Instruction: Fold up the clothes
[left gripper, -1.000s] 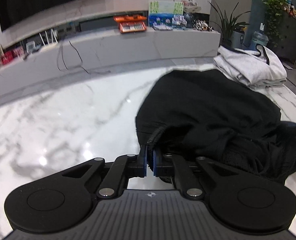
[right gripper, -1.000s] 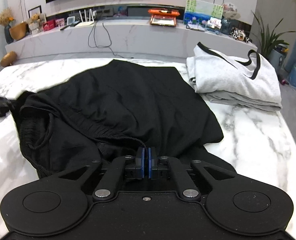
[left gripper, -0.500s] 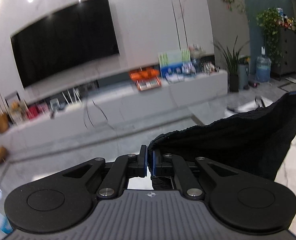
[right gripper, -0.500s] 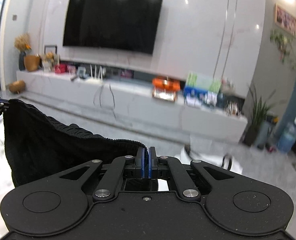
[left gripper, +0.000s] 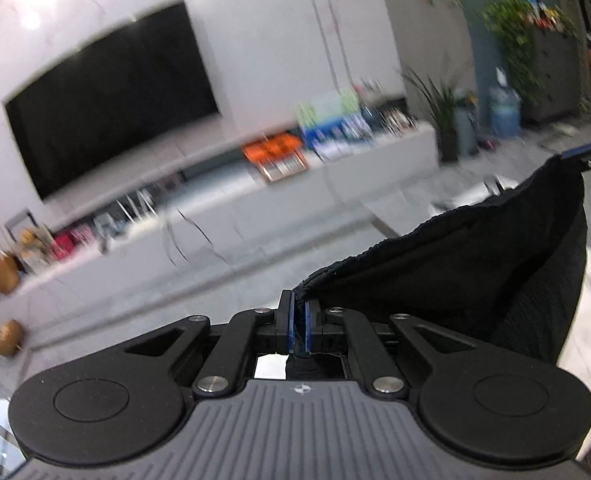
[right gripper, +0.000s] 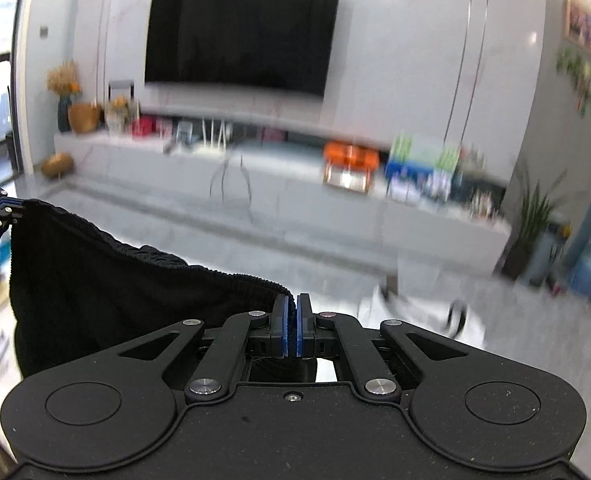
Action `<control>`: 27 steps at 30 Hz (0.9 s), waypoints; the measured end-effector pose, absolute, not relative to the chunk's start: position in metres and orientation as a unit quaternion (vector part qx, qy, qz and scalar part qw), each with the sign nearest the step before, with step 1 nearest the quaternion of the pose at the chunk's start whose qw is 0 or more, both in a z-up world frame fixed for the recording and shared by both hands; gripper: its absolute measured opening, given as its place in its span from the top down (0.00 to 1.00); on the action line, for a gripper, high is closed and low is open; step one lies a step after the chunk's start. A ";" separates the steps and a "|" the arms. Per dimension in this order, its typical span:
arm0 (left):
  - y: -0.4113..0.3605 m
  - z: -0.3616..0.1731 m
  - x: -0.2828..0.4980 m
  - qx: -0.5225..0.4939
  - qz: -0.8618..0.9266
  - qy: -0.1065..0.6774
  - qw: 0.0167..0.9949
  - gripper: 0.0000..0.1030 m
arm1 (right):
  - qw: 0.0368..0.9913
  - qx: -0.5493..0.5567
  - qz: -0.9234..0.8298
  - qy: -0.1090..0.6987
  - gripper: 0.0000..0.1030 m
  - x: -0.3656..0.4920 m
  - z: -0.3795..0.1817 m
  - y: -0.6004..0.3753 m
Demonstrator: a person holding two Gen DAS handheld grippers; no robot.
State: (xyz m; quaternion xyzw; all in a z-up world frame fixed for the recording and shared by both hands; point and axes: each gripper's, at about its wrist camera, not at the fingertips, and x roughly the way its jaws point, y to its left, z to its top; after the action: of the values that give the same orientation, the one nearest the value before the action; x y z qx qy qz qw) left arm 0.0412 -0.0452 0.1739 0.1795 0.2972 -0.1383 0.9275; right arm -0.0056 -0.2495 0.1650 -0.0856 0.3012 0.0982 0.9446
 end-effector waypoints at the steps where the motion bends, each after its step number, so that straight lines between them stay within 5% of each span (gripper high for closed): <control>1: -0.051 0.158 0.042 0.181 -0.146 0.309 0.922 0.96 | 0.941 -0.088 0.098 0.313 0.98 -0.007 0.154 -0.251; 12: -0.055 0.050 0.060 0.129 -0.199 0.373 0.897 0.91 | 0.892 -0.076 0.084 0.437 0.98 -0.002 0.024 -0.278; 21: -0.023 0.047 0.019 0.085 -0.174 0.365 0.911 0.54 | 0.885 -0.098 0.117 0.440 0.91 -0.006 0.000 -0.294; 27: 0.000 0.033 -0.018 0.018 -0.125 0.440 0.889 0.61 | 0.881 -0.145 0.147 0.426 0.90 -0.017 0.007 -0.290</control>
State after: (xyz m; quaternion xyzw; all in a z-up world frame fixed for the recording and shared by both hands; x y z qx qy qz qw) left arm -0.0180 -0.0002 0.0334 0.0177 0.4396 -0.1249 0.8893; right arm -0.0174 -0.2898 0.0070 -0.1452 0.4260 0.1474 0.8808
